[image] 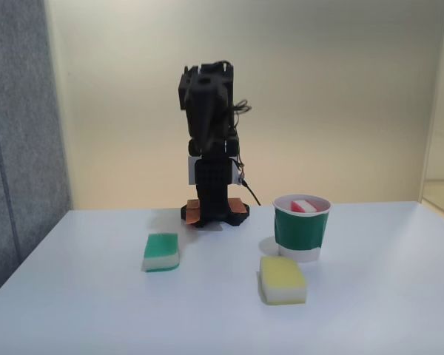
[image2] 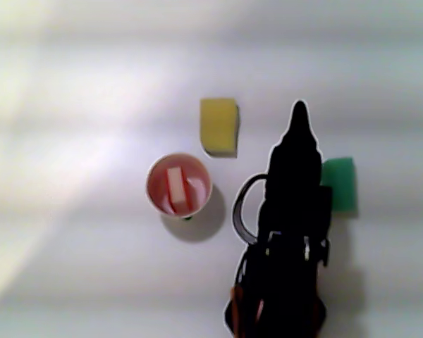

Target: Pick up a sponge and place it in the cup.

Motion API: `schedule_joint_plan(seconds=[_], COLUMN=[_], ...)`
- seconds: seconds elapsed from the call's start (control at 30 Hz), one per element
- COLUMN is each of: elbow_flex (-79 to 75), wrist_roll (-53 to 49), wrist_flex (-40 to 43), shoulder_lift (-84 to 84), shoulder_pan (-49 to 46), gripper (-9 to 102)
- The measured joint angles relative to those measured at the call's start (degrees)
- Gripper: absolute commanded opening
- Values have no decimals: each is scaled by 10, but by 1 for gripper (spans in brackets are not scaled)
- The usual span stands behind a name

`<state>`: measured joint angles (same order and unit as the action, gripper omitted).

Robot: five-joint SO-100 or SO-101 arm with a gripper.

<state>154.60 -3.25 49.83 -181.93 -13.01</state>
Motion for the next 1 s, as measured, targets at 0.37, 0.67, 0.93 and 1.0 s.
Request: schedule_joint_plan(seconds=[0.37,0.67,0.93,1.0], elbow_flex=[121,229,229,229], wrist_roll=[20,36,17,5], wrist_flex=[-17,-39,117,167], shoulder_lift=[-39,-39,-52,-52], shoulder_pan=[33,71,61,63], gripper=[0,0,0,0])
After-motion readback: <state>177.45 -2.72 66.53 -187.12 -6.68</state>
